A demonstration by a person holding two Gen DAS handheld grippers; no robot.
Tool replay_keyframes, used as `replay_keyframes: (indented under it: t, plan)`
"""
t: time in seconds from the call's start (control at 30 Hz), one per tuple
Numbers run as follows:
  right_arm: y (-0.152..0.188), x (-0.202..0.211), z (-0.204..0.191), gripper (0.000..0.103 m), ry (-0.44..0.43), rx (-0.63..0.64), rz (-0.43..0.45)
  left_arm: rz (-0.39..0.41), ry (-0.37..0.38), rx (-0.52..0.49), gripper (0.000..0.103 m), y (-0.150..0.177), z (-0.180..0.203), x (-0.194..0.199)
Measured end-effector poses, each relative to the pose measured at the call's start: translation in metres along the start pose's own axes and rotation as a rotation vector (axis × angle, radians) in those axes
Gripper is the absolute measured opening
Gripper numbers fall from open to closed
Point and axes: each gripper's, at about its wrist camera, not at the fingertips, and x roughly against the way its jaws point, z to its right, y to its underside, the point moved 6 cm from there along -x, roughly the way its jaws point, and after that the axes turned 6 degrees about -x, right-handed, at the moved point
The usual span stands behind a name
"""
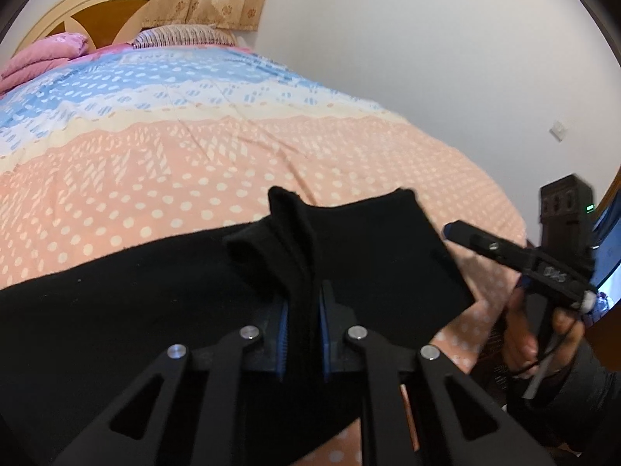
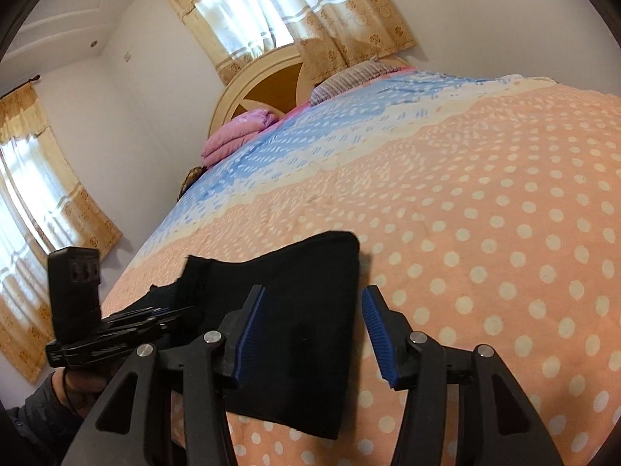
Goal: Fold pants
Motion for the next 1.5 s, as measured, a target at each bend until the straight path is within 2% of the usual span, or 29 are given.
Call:
replay_keyframes:
  t: [0.2, 0.4, 0.53, 0.63, 0.73, 0.83, 0.9, 1.03, 1.1, 1.13, 1.2, 1.23, 1.27, 1.33, 1.4, 1.5]
  plan:
    - [0.002, 0.005, -0.001, 0.053, 0.001, 0.015, 0.018, 0.045, 0.026, 0.066, 0.014, -0.008, -0.012, 0.032]
    - [0.009, 0.004, -0.015, 0.053, -0.014, 0.085, 0.008, 0.034, -0.021, 0.143, 0.014, 0.004, -0.049, 0.054]
    - [0.016, 0.007, -0.034, 0.053, -0.074, 0.153, 0.008, 0.017, -0.044, 0.196, 0.014, 0.02, -0.067, 0.052]
    - [0.028, 0.006, -0.052, 0.054, -0.127, 0.229, -0.024, 0.012, -0.051, 0.228, 0.014, 0.028, -0.079, 0.047]
    - [0.045, -0.003, -0.067, 0.055, -0.141, 0.301, -0.08, 0.012, -0.056, 0.242, 0.014, 0.032, -0.085, 0.044]
    - [0.062, -0.024, -0.066, 0.056, -0.094, 0.336, -0.189, 0.014, -0.086, 0.235, 0.016, 0.035, -0.091, 0.037]
    - [0.066, -0.029, -0.063, 0.056, -0.07, 0.35, -0.202, 0.02, -0.089, 0.23, 0.016, 0.038, -0.091, 0.036]
    - [0.059, -0.026, -0.061, 0.056, -0.082, 0.304, -0.192, 0.042, -0.125, 0.199, 0.023, 0.041, -0.091, 0.035]
    - [0.051, -0.022, -0.063, 0.056, -0.081, 0.298, -0.155, 0.049, -0.121, 0.199, 0.025, 0.042, -0.091, 0.037]
    - [0.044, -0.02, -0.067, 0.056, -0.091, 0.297, -0.132, 0.05, -0.131, 0.191, 0.029, 0.041, -0.09, 0.039]
    - [0.033, -0.019, -0.079, 0.058, -0.105, 0.298, -0.105, 0.062, -0.171, 0.172, 0.049, 0.039, -0.09, 0.044]
    - [0.027, -0.023, -0.084, 0.06, -0.107, 0.301, -0.102, 0.069, -0.196, 0.165, 0.064, 0.039, -0.092, 0.046]
    - [0.024, -0.03, -0.086, 0.062, -0.11, 0.303, -0.111, 0.072, -0.217, 0.162, 0.071, 0.039, -0.094, 0.048]
    - [0.021, -0.047, -0.087, 0.063, -0.097, 0.294, -0.149, 0.075, -0.264, 0.168, 0.071, 0.039, -0.102, 0.051]
    - [0.022, -0.08, -0.073, 0.064, -0.002, 0.285, -0.21, 0.078, -0.257, 0.192, 0.072, 0.04, -0.109, 0.053]
    - [0.024, -0.085, -0.069, 0.064, -0.001, 0.282, -0.197, 0.063, -0.275, 0.217, 0.076, 0.045, -0.119, 0.053]
